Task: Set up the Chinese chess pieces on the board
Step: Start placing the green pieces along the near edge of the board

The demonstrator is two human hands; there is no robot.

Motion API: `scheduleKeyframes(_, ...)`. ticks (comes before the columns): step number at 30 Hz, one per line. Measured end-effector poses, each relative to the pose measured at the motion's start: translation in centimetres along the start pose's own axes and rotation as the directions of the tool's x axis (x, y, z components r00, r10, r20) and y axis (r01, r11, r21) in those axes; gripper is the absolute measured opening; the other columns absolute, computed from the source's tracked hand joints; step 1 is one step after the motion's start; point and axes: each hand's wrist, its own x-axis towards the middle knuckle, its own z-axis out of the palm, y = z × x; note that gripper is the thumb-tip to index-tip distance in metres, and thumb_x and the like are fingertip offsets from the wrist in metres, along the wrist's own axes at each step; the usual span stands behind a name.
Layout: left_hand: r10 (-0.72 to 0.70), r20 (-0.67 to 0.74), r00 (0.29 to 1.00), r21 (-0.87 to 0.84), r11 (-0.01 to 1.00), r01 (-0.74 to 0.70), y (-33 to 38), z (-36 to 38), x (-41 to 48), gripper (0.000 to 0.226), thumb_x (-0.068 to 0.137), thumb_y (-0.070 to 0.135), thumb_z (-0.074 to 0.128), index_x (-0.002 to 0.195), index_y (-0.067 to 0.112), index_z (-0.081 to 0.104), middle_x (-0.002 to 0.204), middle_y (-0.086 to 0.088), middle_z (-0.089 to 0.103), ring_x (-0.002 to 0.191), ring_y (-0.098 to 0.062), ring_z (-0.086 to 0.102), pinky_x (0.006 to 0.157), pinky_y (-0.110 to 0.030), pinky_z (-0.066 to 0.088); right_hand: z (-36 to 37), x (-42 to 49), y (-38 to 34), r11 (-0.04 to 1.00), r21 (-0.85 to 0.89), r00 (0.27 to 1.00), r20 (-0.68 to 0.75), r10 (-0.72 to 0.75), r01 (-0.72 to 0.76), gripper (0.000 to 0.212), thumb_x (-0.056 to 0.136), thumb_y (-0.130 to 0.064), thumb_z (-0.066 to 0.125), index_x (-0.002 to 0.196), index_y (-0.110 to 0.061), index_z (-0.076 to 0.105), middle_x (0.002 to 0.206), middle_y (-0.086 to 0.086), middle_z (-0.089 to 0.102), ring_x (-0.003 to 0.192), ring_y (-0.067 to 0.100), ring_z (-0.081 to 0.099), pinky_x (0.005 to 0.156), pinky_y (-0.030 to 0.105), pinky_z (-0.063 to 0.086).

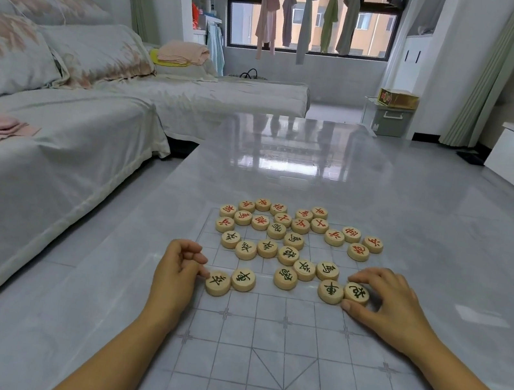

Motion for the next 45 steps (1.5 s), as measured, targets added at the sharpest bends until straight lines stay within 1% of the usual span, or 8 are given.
scheduleKeyframes(5, 0.096, 0.260, 0.961, 0.298, 0.938, -0.174, -0.2, 0.3, -0.6, 0.034, 0.081, 0.027, 0.067, 0.111, 0.028, 0.052, 0.107, 0.011, 0.054, 0.103, -0.011, 0.051, 0.081, -0.019, 0.043, -0.2, -0.1, -0.2, 1.000, 0.001, 0.999, 0.028, -0.024, 0.024, 0.058, 0.066, -0.069, 0.054, 0.115, -0.037, 0.054, 0.114, -0.017, 0.043, 0.111, 0.006, 0.035, 0.087, 0.027, 0.027)
scheduleKeyframes(9, 0.155, 0.416, 0.896, 0.591, 0.703, -0.396, -0.1, 0.8, -0.5, 0.052, 0.076, 0.043, 0.069, 0.123, 0.030, 0.052, 0.121, 0.013, 0.050, 0.116, -0.011, 0.039, 0.095, -0.029, 0.032, -0.2, -0.1, -0.2, 0.999, -0.031, 0.999, 0.033, -0.043, 0.044, 0.080, 0.054, -0.081, 0.032, 0.119, -0.039, 0.052, 0.113, -0.020, 0.039, 0.106, 0.000, 0.028, 0.087, 0.025, 0.025)
scheduleKeyframes(16, 0.203, 0.393, 0.897, 0.596, 0.687, -0.416, -0.2, 0.9, -0.5, 0.033, 0.083, 0.032, 0.064, 0.115, 0.028, 0.057, 0.120, 0.008, 0.056, 0.113, -0.013, 0.044, 0.094, -0.029, 0.033, -0.1, -0.2, -0.2, 0.998, 0.061, 1.000, 0.011, 0.004, -0.005, 0.074, 0.064, -0.087, 0.028, 0.111, -0.037, 0.056, 0.111, -0.019, 0.045, 0.109, 0.005, 0.037, 0.088, 0.026, 0.029)
scheduleKeyframes(19, 0.203, 0.366, 0.908, 0.591, 0.703, -0.395, -0.2, 0.8, -0.5, 0.031, 0.083, 0.028, 0.064, 0.114, 0.026, 0.057, 0.115, 0.007, 0.058, 0.110, -0.014, 0.046, 0.095, -0.030, 0.037, -0.2, -0.2, -0.2, 0.989, 0.138, 0.999, 0.012, 0.042, -0.043, 0.041, 0.081, -0.064, 0.040, 0.109, -0.039, 0.055, 0.112, -0.017, 0.047, 0.115, 0.010, 0.039, 0.090, 0.028, 0.030)
scheduleKeyframes(28, 0.178, 0.459, 0.871, 0.611, 0.648, -0.454, -0.6, 0.8, -0.3, 0.053, 0.075, 0.060, 0.049, 0.122, 0.034, 0.053, 0.123, 0.010, 0.051, 0.112, -0.009, 0.040, 0.091, -0.026, 0.027, -0.1, -0.4, -0.5, 0.990, -0.085, 0.986, 0.130, -0.103, 0.115, 0.093, 0.059, -0.090, 0.006, 0.129, -0.043, 0.044, 0.122, -0.021, 0.037, 0.112, -0.003, 0.025, 0.093, 0.023, 0.021)
scheduleKeyframes(32, 0.182, 0.454, 0.872, 0.585, 0.678, -0.446, -0.7, 0.7, -0.1, 0.065, 0.062, 0.071, 0.036, 0.115, 0.038, 0.056, 0.116, 0.016, 0.049, 0.106, -0.004, 0.037, 0.089, -0.025, 0.026, -0.7, 0.7, -1.0, 0.994, 0.105, 0.996, 0.074, -0.043, 0.035, 0.072, 0.075, -0.078, 0.024, 0.127, -0.034, 0.047, 0.127, -0.014, 0.043, 0.118, 0.005, 0.034, 0.104, 0.035, 0.030)
scheduleKeyframes(35, 0.192, 0.433, 0.881, 0.577, 0.691, -0.435, -0.6, 0.9, -0.1, 0.045, 0.077, 0.051, 0.051, 0.118, 0.035, 0.055, 0.119, 0.012, 0.051, 0.112, -0.009, 0.041, 0.091, -0.024, 0.027, -0.8, 3.2, -2.3, 0.993, 0.108, 0.999, -0.007, -0.046, 0.047, 0.035, 0.096, -0.032, 0.041, 0.128, -0.021, 0.051, 0.136, -0.003, 0.045, 0.127, 0.014, 0.037, 0.109, 0.039, 0.030)
scheduleKeyframes(45, 0.193, 0.495, 0.847, 0.594, 0.636, -0.492, -0.5, 0.7, -0.4, 0.071, 0.064, 0.066, 0.030, 0.127, 0.038, 0.047, 0.132, 0.016, 0.044, 0.116, 0.000, 0.030, 0.094, -0.021, 0.021, 2.5, 10.3, -7.5, 0.964, -0.154, 0.959, 0.218, -0.179, 0.215, 0.041, 0.097, -0.015, 0.033, 0.138, -0.017, 0.040, 0.148, 0.002, 0.037, 0.134, 0.023, 0.032, 0.110, 0.039, 0.029)
